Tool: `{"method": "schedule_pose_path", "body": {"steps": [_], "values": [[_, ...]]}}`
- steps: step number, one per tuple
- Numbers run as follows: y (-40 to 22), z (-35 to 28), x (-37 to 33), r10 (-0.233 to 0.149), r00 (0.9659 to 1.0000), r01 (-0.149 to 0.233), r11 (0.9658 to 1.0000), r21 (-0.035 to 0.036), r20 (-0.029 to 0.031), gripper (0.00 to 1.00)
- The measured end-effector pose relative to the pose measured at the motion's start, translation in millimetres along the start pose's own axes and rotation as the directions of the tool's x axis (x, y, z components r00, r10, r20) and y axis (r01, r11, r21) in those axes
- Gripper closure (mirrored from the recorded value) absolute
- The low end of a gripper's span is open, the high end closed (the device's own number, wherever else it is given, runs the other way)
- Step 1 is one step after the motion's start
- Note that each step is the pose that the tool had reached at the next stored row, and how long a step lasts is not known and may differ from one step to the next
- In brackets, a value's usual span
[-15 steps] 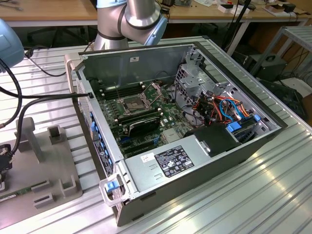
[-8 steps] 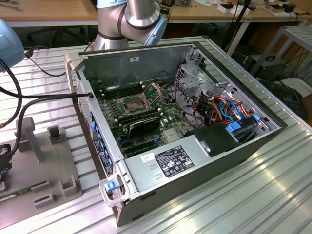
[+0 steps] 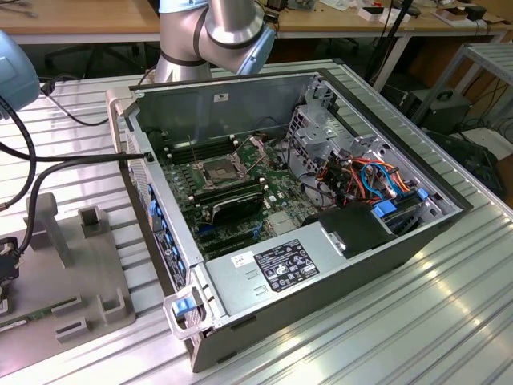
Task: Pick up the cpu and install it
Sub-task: 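Pick up the cpu and move it towards the insertion slot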
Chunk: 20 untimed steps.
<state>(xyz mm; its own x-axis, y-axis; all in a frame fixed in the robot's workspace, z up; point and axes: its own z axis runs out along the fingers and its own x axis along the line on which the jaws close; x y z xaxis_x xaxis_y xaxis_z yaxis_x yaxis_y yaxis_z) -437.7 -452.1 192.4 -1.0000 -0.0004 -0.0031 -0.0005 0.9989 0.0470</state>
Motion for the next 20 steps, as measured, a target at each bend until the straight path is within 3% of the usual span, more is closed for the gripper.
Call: {"method": "schedule_pose_path", "body": {"steps": [4, 7, 12, 16, 20], "values": [[0.0, -0.8, 0.0, 0.000, 1.0000, 0.000, 1.0000, 0.0001, -0.0001, 0.45], [0.3, -5.7, 0.0, 0.000, 1.0000, 0.000, 1.0000, 0.0001, 0.0000, 0.45], [0.8, -17.4, 0.0, 0.000, 1.0000, 0.000, 1.0000, 0.0001, 0.0000, 0.45], [1.5, -32.1, -0.1, 0.000, 1.0000, 0.000, 1.0000, 0.0000, 0.0000, 0.45], [1.9, -40.0, -0.1, 0.000, 1.0000, 0.000, 1.0000, 0.0001, -0.0001, 0.45]]}}
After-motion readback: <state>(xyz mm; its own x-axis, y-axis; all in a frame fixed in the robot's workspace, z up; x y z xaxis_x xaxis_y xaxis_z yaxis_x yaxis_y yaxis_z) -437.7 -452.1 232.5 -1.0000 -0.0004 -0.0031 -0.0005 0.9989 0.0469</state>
